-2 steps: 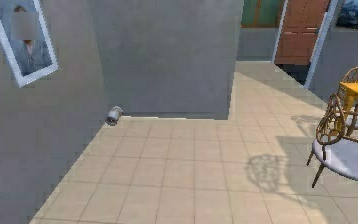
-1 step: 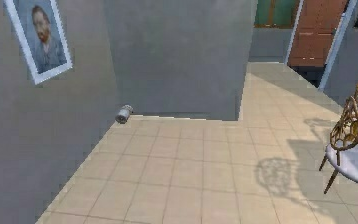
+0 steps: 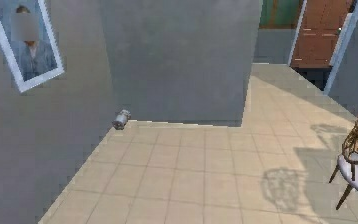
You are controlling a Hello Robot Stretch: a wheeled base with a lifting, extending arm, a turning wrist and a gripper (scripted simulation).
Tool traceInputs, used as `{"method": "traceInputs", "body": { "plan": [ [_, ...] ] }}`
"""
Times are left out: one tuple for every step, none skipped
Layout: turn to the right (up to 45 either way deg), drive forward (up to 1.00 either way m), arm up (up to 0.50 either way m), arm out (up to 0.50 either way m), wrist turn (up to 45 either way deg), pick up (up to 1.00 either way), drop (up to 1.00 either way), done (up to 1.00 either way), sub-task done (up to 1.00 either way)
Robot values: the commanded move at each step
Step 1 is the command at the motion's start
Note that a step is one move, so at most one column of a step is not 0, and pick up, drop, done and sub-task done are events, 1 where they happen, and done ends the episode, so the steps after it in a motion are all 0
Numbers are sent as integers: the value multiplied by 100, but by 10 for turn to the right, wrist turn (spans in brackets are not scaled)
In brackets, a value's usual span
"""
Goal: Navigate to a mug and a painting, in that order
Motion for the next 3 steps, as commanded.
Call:
{"method": "traceInputs", "body": {
  "plan": [
    [-210,0,0,0,0,0,0,0,0],
    [0,75,0,0,0,0,0,0,0],
    [-240,0,0,0,0,0,0,0,0]
  ]
}}
